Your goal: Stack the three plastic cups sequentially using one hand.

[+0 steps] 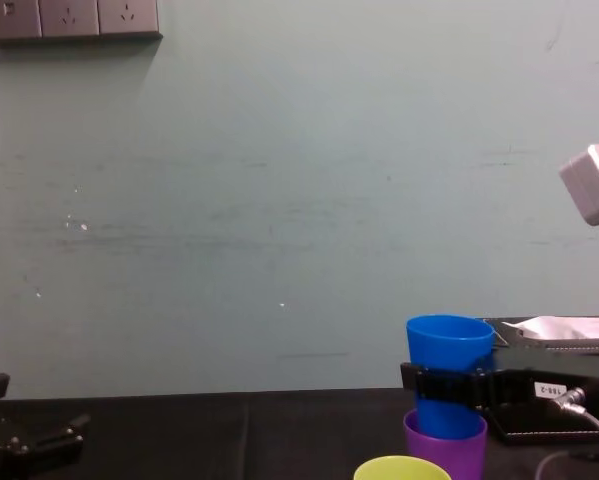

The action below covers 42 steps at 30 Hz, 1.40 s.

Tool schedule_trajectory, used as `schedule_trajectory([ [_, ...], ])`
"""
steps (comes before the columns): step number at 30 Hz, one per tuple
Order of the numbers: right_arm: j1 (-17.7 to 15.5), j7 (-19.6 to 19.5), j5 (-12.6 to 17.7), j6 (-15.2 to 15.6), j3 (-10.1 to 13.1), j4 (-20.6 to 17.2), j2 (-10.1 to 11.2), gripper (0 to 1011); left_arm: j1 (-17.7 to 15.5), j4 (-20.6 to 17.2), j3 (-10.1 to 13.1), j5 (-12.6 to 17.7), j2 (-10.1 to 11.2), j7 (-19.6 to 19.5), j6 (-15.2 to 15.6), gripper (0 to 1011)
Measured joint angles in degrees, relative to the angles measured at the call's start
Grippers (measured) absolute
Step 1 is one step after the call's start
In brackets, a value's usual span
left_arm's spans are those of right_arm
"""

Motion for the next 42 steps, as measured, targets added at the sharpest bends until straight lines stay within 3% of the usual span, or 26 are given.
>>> schedule_trajectory([
  [25, 0.38, 0.34, -0.15, -0.38, -0.17, 1.31, -0.26, 731, 0.00, 0.00, 0.00, 0.00, 0.00, 0.00, 0.00, 1000],
  [33, 0.36, 0.30, -0.16, -0.37, -0.17, 1.27, -0.23, 950, 0.00, 0.00, 0.00, 0.00, 0.00, 0.00, 0.00, 1000],
  [42, 0.32, 0.27, -0.19, -0.37, -0.17, 1.21, -0.21, 1003, 0.00, 0.00, 0.00, 0.00, 0.00, 0.00, 0.00, 1000],
])
